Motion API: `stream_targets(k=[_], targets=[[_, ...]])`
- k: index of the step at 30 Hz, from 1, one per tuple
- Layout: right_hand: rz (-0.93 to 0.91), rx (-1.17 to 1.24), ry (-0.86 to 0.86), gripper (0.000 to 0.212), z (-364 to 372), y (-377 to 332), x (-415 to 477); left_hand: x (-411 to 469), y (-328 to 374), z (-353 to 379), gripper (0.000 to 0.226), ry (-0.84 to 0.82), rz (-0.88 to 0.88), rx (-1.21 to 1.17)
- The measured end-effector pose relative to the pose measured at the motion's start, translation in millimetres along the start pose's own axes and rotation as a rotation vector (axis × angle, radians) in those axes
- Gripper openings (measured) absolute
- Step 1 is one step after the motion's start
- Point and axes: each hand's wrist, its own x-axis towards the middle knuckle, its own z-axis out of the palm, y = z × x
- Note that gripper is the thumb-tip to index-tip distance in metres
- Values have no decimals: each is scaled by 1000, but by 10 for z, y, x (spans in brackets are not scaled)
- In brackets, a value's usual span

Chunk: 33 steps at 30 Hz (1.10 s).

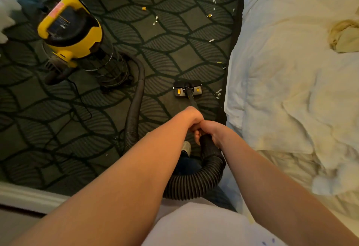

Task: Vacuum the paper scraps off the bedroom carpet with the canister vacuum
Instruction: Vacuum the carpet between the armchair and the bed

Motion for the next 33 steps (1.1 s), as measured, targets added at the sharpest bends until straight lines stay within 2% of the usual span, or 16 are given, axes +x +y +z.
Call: stream_targets(k=[6, 10, 16, 21, 26, 30, 33], targets=[[24, 35, -51, 18, -144, 86, -25, -31, 48, 90, 26, -42, -46, -43], [-3, 40, -39, 21, -151, 4, 16, -54, 134, 61, 7, 8, -28, -50], [-30, 44, -51, 20, -156, -214, -29, -118, 284, -62, 20, 89, -19, -121], [-49, 56, -75, 20, -180, -287, -121, -159, 404, -118, 15, 111, -2, -74], [-97, 38, -76, 22, -165, -414, -281, -265, 579, -243, 23, 144, 17, -11], [-165, 40, -54, 22, -131, -552, -397, -277, 701, -383, 23, 121, 24, -32], [-217, 26, 5, 20, -96, -672, -431, -267, 771, -476, 30, 177, 32, -114]])
